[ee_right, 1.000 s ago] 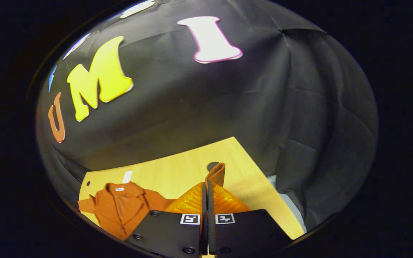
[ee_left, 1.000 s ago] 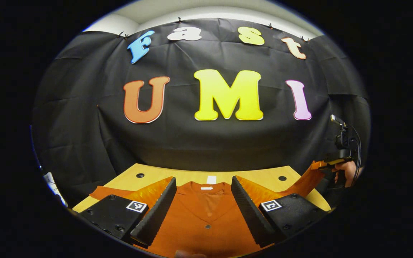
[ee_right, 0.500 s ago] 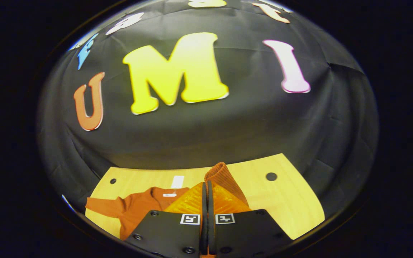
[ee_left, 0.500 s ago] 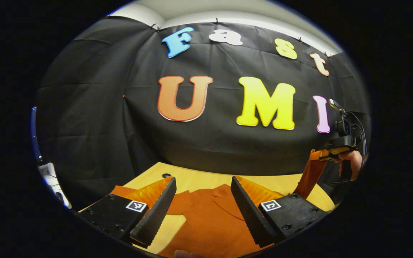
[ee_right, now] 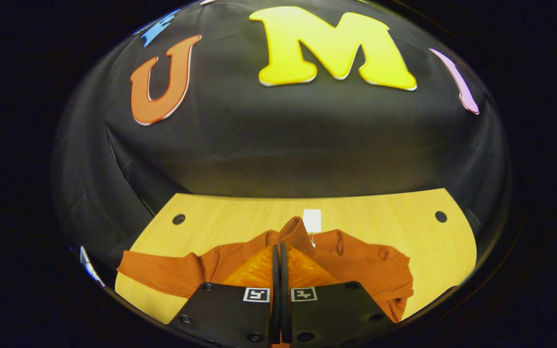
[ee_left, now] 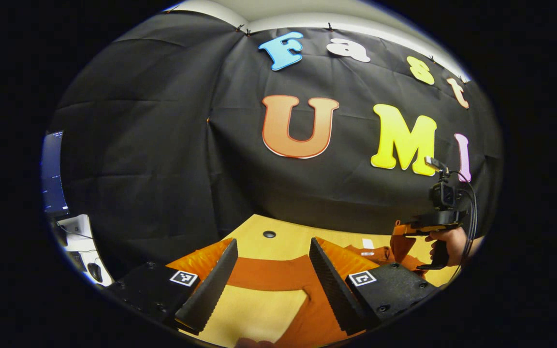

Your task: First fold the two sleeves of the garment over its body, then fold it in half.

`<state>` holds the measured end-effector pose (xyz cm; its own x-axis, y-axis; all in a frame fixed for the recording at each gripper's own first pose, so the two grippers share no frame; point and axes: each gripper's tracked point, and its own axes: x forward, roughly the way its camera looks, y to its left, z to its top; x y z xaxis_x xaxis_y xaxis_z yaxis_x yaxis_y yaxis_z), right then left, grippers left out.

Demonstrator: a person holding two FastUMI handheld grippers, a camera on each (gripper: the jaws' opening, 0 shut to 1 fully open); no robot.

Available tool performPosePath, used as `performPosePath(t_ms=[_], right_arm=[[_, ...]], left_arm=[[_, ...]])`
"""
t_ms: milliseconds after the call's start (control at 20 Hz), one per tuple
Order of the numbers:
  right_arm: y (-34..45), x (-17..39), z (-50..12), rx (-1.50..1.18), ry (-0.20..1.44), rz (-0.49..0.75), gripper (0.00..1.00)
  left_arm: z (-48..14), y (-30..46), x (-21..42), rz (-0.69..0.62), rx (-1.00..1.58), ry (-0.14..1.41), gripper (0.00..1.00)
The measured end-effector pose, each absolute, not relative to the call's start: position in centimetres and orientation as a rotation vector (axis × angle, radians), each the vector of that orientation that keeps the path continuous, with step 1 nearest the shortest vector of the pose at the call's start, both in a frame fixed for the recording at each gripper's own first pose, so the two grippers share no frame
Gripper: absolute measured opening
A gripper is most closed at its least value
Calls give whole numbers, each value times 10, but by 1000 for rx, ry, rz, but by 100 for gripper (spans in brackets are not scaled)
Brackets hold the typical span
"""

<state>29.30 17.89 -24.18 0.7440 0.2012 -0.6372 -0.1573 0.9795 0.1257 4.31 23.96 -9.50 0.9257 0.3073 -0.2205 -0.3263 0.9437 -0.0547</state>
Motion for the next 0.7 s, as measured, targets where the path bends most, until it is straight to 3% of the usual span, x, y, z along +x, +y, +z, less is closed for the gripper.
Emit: performPosePath(t_ms=[550,650,700], right_arm=[[272,272,-367,-16,874,323,1],[287,270,-372,23,882,361,7],[291,271,-369,33,881,376,24]], left_arm=[[-105,297,18,410,-49,261,97],[-106,299,15,414,-36,261,97],[-108,301,14,416,-29,264,97]])
